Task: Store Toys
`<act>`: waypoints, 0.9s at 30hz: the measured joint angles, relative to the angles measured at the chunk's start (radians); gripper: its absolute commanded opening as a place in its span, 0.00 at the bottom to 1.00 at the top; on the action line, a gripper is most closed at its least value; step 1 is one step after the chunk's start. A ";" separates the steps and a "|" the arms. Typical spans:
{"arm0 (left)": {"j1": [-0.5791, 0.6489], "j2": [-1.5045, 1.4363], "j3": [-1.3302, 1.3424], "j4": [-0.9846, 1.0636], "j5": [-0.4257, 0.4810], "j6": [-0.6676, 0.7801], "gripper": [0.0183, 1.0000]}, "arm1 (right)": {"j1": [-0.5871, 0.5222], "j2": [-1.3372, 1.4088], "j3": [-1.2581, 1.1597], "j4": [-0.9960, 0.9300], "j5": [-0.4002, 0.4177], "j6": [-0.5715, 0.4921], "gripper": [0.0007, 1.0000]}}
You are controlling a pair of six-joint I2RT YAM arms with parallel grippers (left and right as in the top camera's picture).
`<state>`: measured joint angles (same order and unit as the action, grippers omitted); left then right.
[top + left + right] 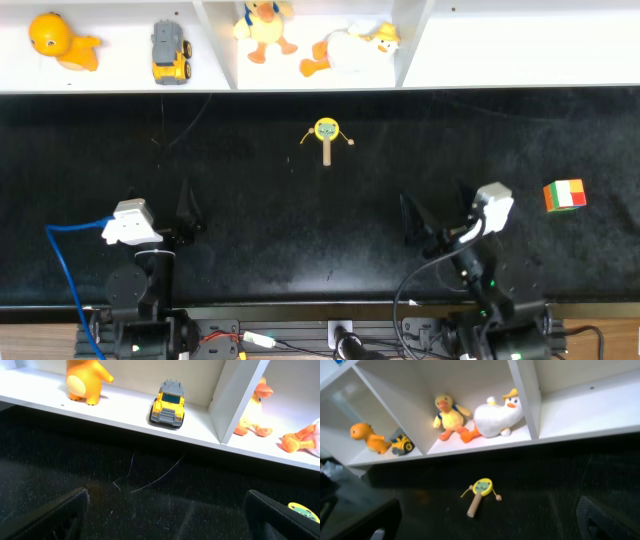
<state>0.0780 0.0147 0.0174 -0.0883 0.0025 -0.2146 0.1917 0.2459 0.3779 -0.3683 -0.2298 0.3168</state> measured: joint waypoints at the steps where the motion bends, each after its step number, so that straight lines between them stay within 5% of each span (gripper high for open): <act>1: 0.000 0.000 0.000 0.000 0.000 0.000 1.00 | 0.000 0.046 0.047 -0.018 -0.005 -0.006 1.00; 14: 0.000 0.000 0.000 0.000 0.000 0.000 1.00 | 0.017 0.713 0.707 -0.462 -0.034 -0.169 1.00; 27: 0.000 0.000 0.000 0.000 0.000 0.000 1.00 | 0.306 1.137 0.933 -0.553 0.028 -0.229 0.99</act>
<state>0.0780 0.0147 0.0170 -0.0887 0.0025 -0.2146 0.4980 1.3830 1.3106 -0.9215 -0.2016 0.0883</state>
